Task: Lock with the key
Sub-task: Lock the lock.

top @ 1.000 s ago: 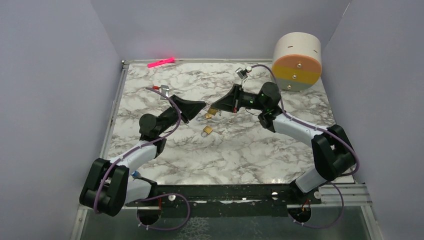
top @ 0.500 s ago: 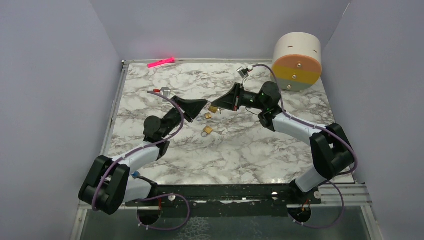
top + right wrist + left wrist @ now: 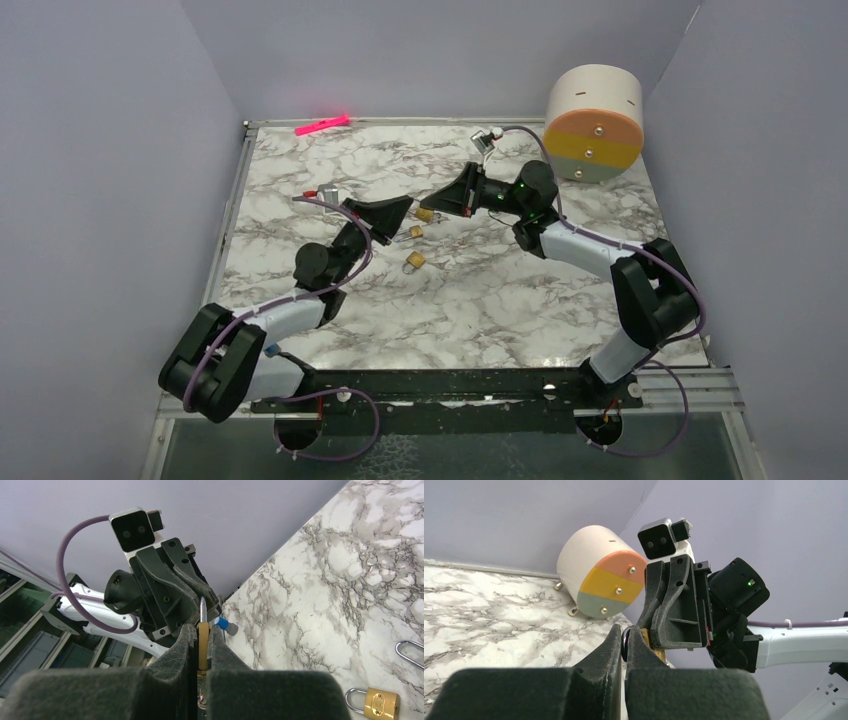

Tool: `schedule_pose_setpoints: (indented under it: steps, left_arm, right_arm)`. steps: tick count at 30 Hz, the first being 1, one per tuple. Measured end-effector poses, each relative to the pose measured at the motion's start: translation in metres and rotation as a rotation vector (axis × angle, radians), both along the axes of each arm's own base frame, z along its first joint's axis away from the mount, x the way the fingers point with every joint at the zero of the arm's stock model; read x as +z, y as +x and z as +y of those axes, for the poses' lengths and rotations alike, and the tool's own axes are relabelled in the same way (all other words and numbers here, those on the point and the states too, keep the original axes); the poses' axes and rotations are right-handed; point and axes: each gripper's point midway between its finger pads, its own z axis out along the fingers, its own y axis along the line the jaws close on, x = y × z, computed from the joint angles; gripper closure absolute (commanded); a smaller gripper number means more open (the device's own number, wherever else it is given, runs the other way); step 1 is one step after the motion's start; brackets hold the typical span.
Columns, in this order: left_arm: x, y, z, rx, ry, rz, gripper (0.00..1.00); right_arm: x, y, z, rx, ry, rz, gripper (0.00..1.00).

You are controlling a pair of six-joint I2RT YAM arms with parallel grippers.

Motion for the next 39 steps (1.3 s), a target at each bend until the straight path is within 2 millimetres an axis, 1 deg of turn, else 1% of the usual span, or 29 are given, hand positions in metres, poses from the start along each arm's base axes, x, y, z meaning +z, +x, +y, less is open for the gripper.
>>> schedule_pose_setpoints:
  steps: [8,13,20,27,33,39]
  left_arm:
    - [-0.0018,0.0025,-0.0052,0.021,-0.090,0.011,1.00]
    - [-0.0003,0.0015,-0.0051,0.019,-0.103,0.010,1.00]
    - [0.0008,-0.0028,-0.0043,0.037,-0.041,0.000,1.00]
    - [0.0058,-0.0070,-0.0041,0.047,-0.004,-0.024,1.00]
    - [0.0058,-0.0052,-0.0056,0.050,0.014,-0.029,1.00]
    - [0.0049,-0.0032,-0.0081,0.057,0.094,-0.034,1.00]
  right_arm:
    - [0.0002,0.0032,-0.0021,-0.009,0.003,-0.002,0.99]
    - [0.0006,0.0032,-0.0022,-0.009,0.004,-0.005,0.99]
    - [0.0010,0.0006,-0.0017,0.001,0.002,-0.016,0.99]
    - [0.0071,-0.0036,-0.0016,0.006,0.007,-0.039,0.99]
    - [0.0067,-0.0033,-0.0016,0.003,0.006,-0.044,0.99]
    - [0.0054,-0.0010,-0.0034,-0.005,0.001,-0.048,0.99]
